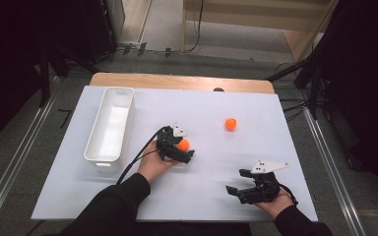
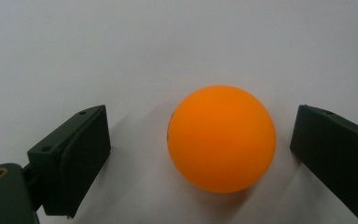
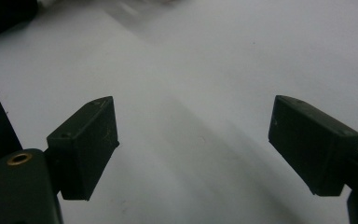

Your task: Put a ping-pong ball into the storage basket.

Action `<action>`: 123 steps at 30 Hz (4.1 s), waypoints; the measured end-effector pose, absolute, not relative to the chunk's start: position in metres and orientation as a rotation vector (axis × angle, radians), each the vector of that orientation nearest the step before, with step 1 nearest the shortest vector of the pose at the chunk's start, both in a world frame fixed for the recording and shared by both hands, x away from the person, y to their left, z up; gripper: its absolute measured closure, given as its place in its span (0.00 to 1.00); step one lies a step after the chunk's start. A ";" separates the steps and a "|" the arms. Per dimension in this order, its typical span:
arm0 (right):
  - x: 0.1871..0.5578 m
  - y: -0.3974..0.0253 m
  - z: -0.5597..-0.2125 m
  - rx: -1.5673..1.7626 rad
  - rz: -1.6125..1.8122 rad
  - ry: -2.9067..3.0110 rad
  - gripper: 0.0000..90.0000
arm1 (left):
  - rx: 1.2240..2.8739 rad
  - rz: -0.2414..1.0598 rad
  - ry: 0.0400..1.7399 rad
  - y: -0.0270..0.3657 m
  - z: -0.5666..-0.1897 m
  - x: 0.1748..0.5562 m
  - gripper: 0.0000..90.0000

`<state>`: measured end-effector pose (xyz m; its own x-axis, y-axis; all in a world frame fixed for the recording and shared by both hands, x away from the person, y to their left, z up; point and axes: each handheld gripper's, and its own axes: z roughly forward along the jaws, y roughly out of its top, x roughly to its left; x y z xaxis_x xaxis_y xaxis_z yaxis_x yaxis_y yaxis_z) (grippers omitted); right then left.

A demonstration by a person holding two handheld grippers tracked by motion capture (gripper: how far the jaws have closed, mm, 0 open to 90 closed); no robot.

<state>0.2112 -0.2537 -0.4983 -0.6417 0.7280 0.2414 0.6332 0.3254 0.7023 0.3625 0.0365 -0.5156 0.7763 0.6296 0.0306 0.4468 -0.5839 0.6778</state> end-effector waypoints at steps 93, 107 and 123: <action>0.212 -0.253 -0.497 1.264 1.225 2.466 0.16 | 2.218 0.129 0.733 0.057 -0.440 0.339 0.57; 0.212 -0.253 -0.498 1.270 1.207 2.451 0.16 | 2.228 0.086 0.763 0.065 -0.414 0.339 0.57; 0.212 -0.253 -0.498 1.279 1.202 2.443 0.16 | 2.224 0.075 0.755 0.079 -0.393 0.341 0.57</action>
<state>0.2121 -0.2535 -0.4980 -0.6310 0.7408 0.2304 0.6347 0.3222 0.7024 0.3410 0.0792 -0.3926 0.8223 0.5407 -0.1772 0.4952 -0.5269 0.6908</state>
